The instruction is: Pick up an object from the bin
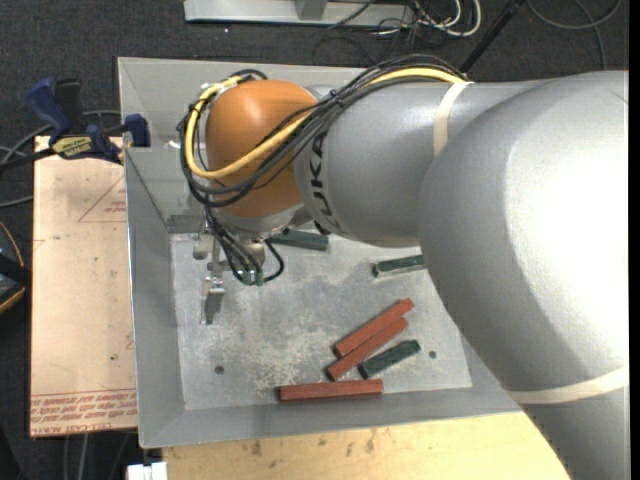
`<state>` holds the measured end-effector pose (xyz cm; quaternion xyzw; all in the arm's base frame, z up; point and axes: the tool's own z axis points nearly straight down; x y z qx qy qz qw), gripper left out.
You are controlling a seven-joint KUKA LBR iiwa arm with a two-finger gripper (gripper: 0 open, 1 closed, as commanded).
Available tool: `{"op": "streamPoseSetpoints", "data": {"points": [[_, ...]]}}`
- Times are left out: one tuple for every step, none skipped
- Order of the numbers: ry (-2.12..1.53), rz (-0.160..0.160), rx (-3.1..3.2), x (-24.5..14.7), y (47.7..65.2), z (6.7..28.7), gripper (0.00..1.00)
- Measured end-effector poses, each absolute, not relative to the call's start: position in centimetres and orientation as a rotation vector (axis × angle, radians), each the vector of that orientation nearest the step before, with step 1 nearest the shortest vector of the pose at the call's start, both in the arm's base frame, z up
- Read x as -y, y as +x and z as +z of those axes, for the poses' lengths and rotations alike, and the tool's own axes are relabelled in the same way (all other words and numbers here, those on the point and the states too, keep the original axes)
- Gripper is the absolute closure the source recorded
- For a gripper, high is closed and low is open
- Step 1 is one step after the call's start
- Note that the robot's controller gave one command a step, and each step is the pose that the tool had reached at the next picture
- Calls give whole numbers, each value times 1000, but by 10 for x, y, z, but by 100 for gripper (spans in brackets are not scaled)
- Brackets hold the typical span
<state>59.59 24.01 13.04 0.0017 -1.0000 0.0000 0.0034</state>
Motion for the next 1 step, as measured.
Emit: {"op": "streamPoseSetpoints", "data": {"points": [[1,-2,3142,-240,598,135,0]]}}
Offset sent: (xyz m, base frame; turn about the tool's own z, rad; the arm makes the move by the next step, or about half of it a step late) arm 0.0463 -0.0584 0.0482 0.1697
